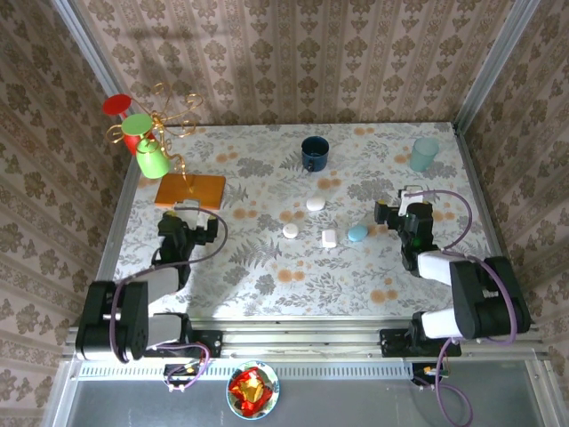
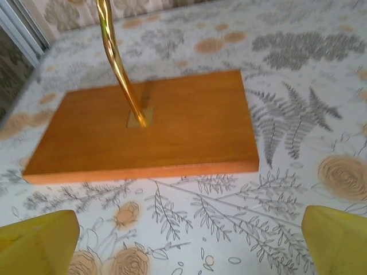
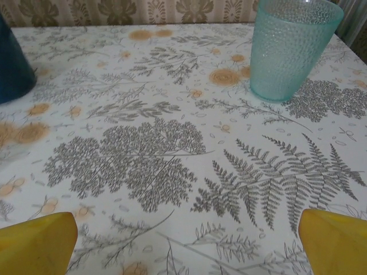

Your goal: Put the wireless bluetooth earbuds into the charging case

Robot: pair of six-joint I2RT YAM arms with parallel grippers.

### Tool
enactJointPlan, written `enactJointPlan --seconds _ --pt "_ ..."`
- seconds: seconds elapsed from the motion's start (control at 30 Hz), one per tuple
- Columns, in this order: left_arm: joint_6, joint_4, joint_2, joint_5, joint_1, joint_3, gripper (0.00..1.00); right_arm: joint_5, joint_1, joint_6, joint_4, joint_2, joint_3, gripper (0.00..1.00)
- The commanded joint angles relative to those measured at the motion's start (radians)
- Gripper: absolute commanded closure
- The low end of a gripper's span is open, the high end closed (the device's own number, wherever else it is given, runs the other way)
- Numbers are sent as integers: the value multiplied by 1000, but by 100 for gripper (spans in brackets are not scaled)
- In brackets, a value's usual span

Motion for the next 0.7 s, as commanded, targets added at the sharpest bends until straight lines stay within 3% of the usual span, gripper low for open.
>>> enactJointPlan --seconds 0.0,0.07,0.23,0.67 --pt "-7 71 55 33 18 89 0 -59 -16 20 172 91 1 0" --pt "10 96 108 31 27 115 0 -81 -18 8 212 117 -3 0" --pt "-65 198 271 54 101 138 0 -115 -22 -1 88 113 57 0" --pt "-60 198 271 34 94 139 0 -119 -22 -1 74 115 67 0"
